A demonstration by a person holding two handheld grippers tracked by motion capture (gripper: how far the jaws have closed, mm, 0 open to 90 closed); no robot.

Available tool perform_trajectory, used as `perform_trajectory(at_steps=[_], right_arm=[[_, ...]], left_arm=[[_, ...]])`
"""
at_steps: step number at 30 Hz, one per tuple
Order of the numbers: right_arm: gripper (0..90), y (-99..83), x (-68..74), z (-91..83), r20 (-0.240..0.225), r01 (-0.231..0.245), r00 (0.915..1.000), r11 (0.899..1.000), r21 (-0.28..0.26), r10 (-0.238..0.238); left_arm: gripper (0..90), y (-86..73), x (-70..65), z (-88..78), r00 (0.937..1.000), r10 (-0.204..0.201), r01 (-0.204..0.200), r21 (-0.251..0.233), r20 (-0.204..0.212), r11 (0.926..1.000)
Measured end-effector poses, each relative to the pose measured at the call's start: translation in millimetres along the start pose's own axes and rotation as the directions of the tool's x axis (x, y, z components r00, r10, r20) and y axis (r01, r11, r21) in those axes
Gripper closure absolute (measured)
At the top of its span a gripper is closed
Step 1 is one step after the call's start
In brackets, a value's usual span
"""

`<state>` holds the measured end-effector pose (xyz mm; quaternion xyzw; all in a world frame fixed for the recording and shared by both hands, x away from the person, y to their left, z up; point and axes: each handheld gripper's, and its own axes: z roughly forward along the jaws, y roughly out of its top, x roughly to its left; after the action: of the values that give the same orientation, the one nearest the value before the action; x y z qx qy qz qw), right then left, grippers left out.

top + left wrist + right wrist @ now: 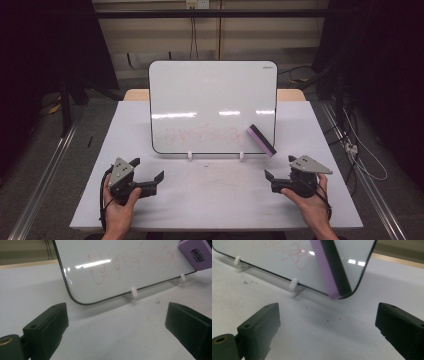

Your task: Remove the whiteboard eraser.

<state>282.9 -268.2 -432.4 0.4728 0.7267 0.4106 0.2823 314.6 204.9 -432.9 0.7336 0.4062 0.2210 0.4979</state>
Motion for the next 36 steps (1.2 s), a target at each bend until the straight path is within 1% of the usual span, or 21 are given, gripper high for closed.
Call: perform_trajectory(at_steps=[1,4,7,9,10,12,13,17,18,20,22,23,25,26,27,29,30,31,34,36], right_arm=[[6.1,1.3,1.9,1.1,0.002,0.017,0.9999,1.000,0.003,-0.017],[7.9,6.2,5.0,2.4,-0.002,0.029,0.9996,1.000,0.006,-0.029],[9.9,13.5,4.5,4.2,0.016,0.055,0.9984,0.998,0.008,-0.055],[11.3,18.5,3.4,7.6,0.023,0.066,0.9976,0.998,0.012,-0.066],[13.4,21.0,2.8,10.1,0.030,0.077,0.9966,0.997,0.016,-0.077],[18.3,24.9,1.9,15.2,0.055,0.115,0.9917,0.993,0.033,-0.116],[18.1,26.4,1.7,17.8,0.065,0.127,0.9894,0.991,0.042,-0.130],[21.0,31.3,5.4,25.3,0.073,0.171,0.9819,0.984,0.058,-0.175],[22.3,33.1,6.3,26.8,0.078,0.189,0.9779,0.980,0.063,-0.194],[24.2,36.7,7.4,29.8,0.093,0.216,0.9705,0.974,0.072,-0.222],[27.0,38.6,7.9,33.3,0.118,0.232,0.9634,0.969,0.084,-0.241],[28.9,38.4,8.0,35.2,0.122,0.233,0.9622,0.968,0.091,-0.243],[31.6,35.7,8.5,38.6,0.141,0.249,0.9550,0.964,0.098,-0.261],[33.3,33.8,8.5,40.1,0.144,0.253,0.9531,0.962,0.102,-0.266],[34.4,32.2,8.3,41.7,0.139,0.257,0.9524,0.960,0.110,-0.271],[38.0,29.5,9.1,44.4,0.146,0.262,0.9492,0.957,0.125,-0.279],[39.1,28.9,9.4,45.2,0.144,0.270,0.9471,0.955,0.126,-0.287],[40.9,28.4,9.8,45.6,0.151,0.273,0.9452,0.954,0.122,-0.290],[50.1,27.6,10.4,47.4,0.151,0.273,0.9453,0.955,0.120,-0.289],[55.0,26.8,12.2,48.8,0.155,0.286,0.9401,0.950,0.127,-0.303]], left_arm=[[4.5,0.1,-0.1,-0.1,1.0000,0.000,0.000,0.000,0.002,1.0000],[4.5,-0.1,-0.3,0.2,1.0000,0.006,-0.006,0.003,0.000,1.0000],[4.5,-0.2,-1.1,0.3,1.0000,0.003,-0.003,0.003,0.004,1.0000],[4.5,-0.2,-1.2,-0.4,0.9999,0.010,-0.010,0.006,0.003,0.9999],[4.5,-0.2,-1.2,-0.6,0.9999,0.011,-0.011,0.006,0.003,0.9999],[4.5,-0.2,-1.4,-0.9,1.0000,0.008,-0.008,0.001,0.003,1.0000],[4.5,-0.2,-1.1,-1.1,0.9999,0.010,-0.010,0.001,0.003,0.9999],[4.5,-0.2,-0.2,-0.8,0.9999,0.014,-0.014,0.008,0.000,0.9999],[4.5,-0.5,-0.8,-0.3,1.0000,0.006,-0.006,0.006,0.002,1.0000],[4.5,-0.6,-0.9,0.0,0.9999,0.010,-0.010,0.009,0.002,0.9999],[4.5,-0.5,-1.1,-0.1,0.9999,0.011,-0.011,0.007,0.001,0.9999],[4.5,-0.5,-1.1,-0.1,0.9999,0.011,-0.011,0.007,0.001,0.9999],[4.5,-0.6,-0.7,0.1,0.9999,0.011,-0.011,0.010,0.000,0.9999],[4.6,-0.9,-0.9,0.5,1.0000,0.005,-0.005,0.011,0.001,0.9999],[4.5,-0.9,-0.9,0.8,1.0000,0.005,-0.005,0.011,0.002,0.9999],[4.5,-0.7,-0.7,0.8,0.9999,0.010,-0.010,0.012,0.003,0.9999],[4.5,-0.8,-0.9,0.8,0.9999,0.011,-0.011,0.013,0.004,0.9999],[4.5,-0.9,-0.9,0.5,0.9999,0.011,-0.012,0.013,0.004,0.9998],[4.5,-1.0,-0.1,0.3,0.9999,0.010,-0.010,0.013,0.002,0.9999],[4.5,-0.9,0.1,0.5,1.0000,0.009,-0.009,0.013,-0.001,0.9999]])
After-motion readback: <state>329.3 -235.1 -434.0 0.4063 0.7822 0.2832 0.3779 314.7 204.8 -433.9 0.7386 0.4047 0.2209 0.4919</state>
